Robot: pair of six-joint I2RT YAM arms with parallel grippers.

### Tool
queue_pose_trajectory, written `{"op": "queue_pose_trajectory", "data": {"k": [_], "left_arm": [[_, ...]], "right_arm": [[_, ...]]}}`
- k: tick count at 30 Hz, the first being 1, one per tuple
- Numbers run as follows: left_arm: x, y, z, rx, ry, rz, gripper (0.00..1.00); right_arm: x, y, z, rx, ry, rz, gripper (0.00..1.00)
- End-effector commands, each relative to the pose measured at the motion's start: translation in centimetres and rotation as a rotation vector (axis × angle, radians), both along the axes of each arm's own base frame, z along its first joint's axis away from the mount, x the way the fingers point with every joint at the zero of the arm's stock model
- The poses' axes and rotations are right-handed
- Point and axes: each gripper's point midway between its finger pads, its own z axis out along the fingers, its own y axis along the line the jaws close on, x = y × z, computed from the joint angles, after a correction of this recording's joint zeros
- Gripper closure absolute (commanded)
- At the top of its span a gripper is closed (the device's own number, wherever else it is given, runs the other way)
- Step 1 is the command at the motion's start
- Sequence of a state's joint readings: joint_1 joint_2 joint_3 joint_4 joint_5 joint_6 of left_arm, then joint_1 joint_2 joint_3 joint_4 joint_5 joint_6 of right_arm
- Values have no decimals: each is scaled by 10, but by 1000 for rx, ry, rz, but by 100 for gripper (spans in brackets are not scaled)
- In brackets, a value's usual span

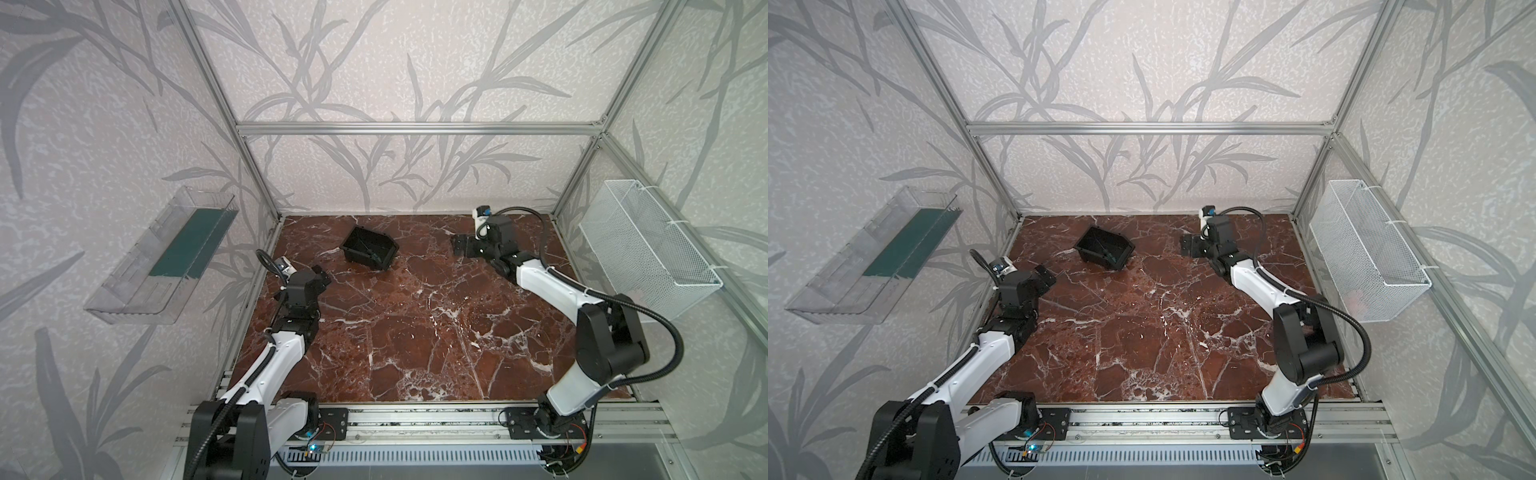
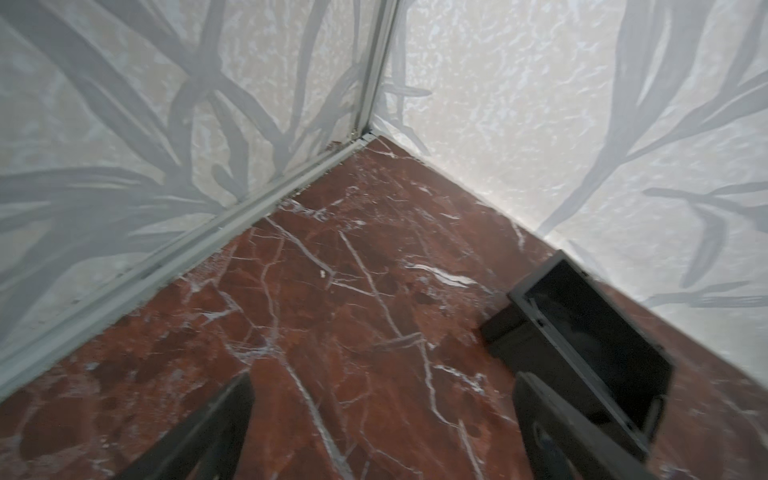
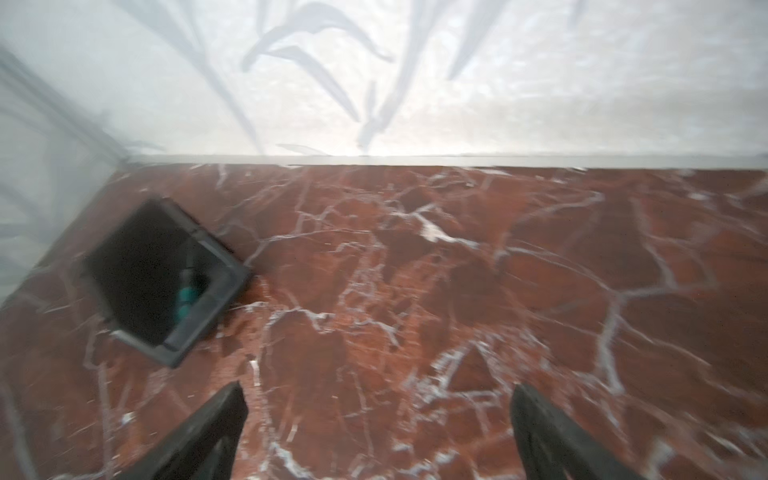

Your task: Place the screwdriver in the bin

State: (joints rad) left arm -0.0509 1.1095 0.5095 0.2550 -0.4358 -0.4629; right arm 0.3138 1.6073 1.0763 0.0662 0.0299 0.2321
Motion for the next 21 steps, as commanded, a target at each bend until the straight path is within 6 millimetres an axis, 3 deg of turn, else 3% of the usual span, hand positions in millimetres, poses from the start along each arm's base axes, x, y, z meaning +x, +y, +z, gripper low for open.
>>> {"op": "queue_pose_trajectory", "data": {"k": [1, 6, 9, 16, 21], "left_arm": [[-2, 26, 8, 197, 23, 101, 1], [1, 43, -15, 337, 95, 179, 1], [14, 38, -38, 299, 193, 128, 1], [36, 29, -56, 310, 179, 55, 1], [30, 0, -54, 325, 55, -123, 1]], "right_arm": [[-19, -56, 8, -170, -89, -227, 1], [-61, -125, -14, -447, -145, -467, 1], [-76, -142, -25, -513, -150, -534, 1], [-81, -141, -52, -502, -218, -518, 1], [-78, -120, -49, -591, -296, -467, 1]]}}
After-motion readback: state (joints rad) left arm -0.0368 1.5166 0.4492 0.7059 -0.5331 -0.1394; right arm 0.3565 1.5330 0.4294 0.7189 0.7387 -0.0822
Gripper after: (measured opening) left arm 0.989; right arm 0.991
